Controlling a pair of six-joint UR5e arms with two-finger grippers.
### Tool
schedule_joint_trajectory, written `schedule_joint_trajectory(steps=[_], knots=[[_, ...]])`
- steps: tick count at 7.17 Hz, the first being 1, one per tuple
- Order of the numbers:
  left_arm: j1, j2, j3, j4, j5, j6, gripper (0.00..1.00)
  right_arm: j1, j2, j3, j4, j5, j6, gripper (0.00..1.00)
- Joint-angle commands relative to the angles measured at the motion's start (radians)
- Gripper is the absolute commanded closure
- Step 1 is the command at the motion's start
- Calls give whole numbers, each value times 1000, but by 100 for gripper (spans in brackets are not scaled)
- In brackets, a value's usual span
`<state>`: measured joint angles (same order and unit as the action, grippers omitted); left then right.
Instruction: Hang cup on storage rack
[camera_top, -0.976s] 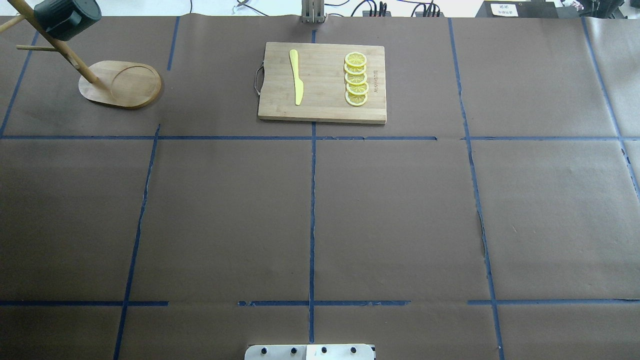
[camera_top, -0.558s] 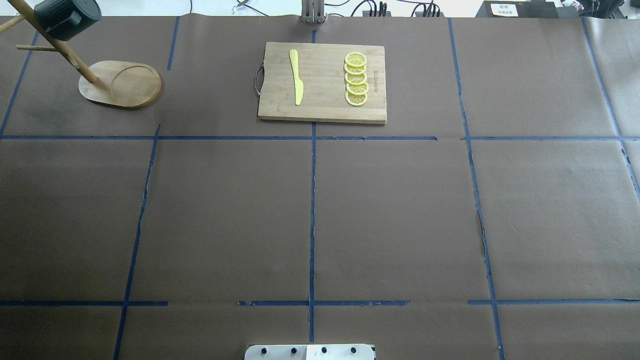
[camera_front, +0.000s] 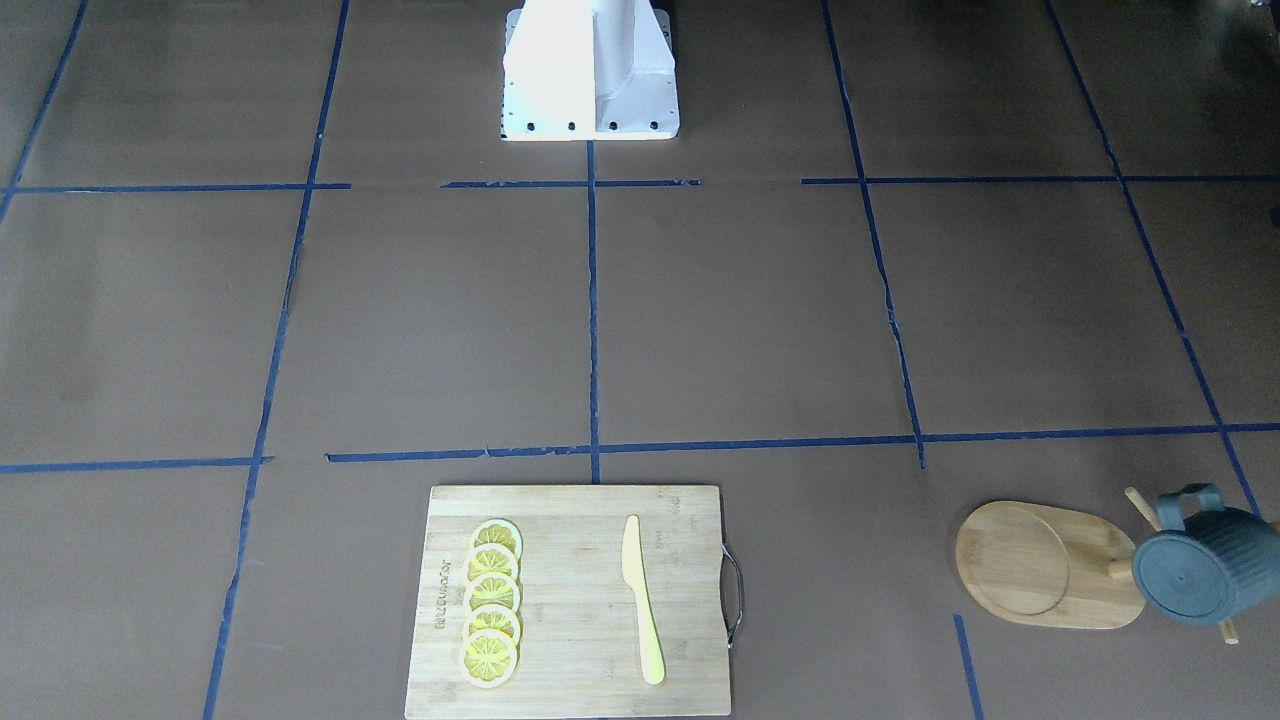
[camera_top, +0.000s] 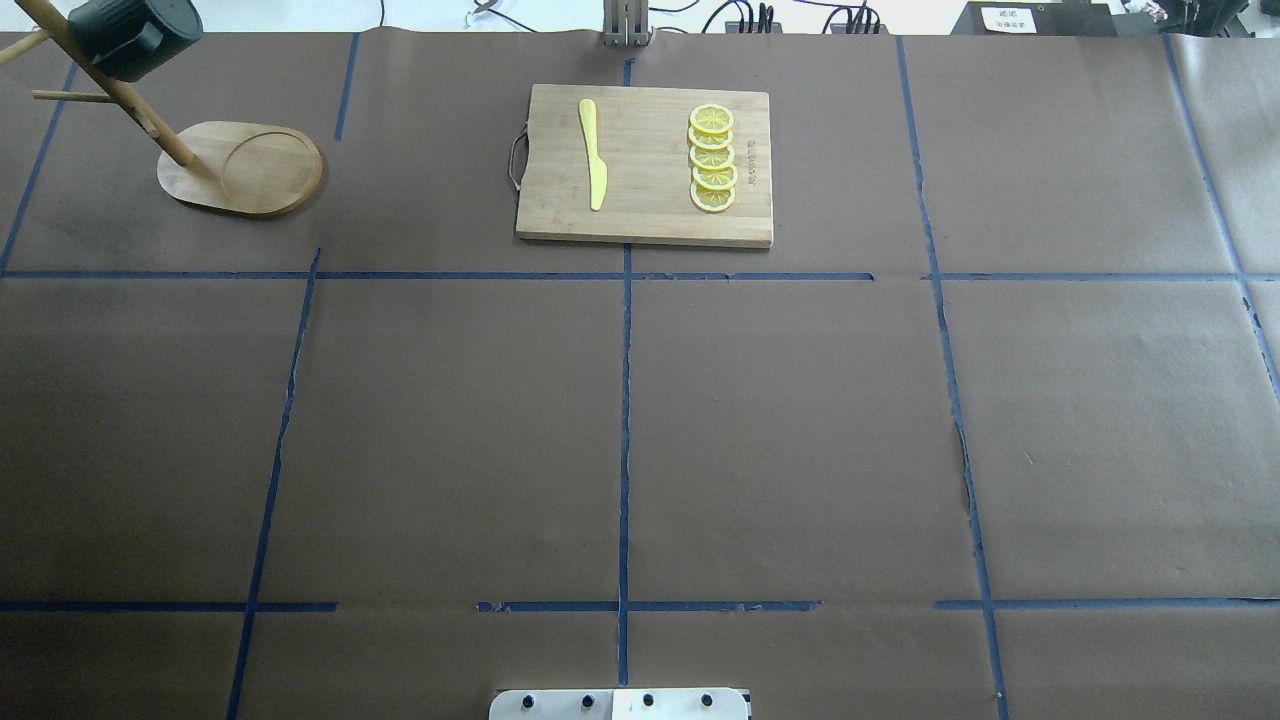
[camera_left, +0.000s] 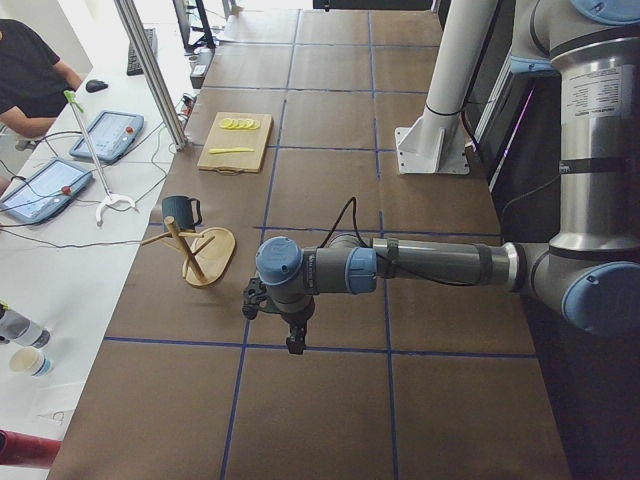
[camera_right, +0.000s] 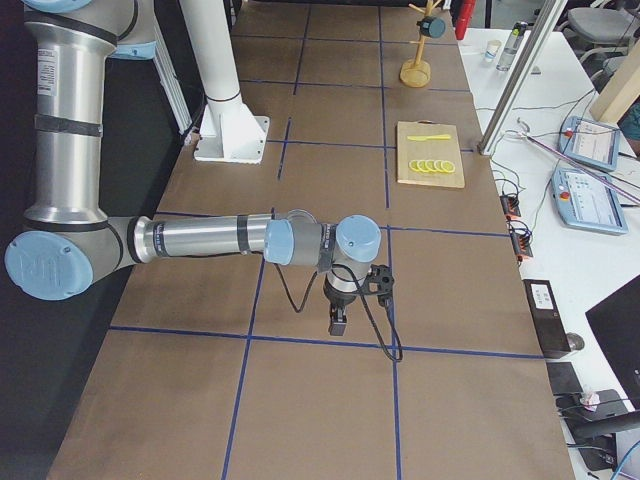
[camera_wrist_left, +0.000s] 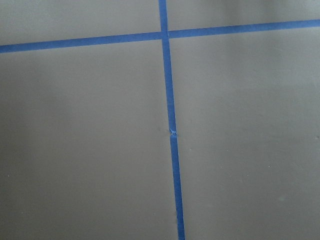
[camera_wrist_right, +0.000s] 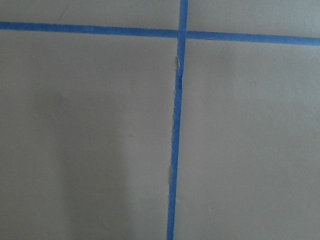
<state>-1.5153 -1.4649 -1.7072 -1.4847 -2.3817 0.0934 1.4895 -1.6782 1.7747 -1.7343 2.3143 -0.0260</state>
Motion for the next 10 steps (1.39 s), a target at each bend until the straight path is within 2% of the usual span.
schedule_joint_trajectory(steps=[1, 10], knots=[[0, 1, -3, 1, 1, 3, 0, 0, 0, 5, -1, -1, 0, 0], [0, 6, 4, 0, 3, -4, 0, 0, -12, -3, 1, 1, -3, 0]])
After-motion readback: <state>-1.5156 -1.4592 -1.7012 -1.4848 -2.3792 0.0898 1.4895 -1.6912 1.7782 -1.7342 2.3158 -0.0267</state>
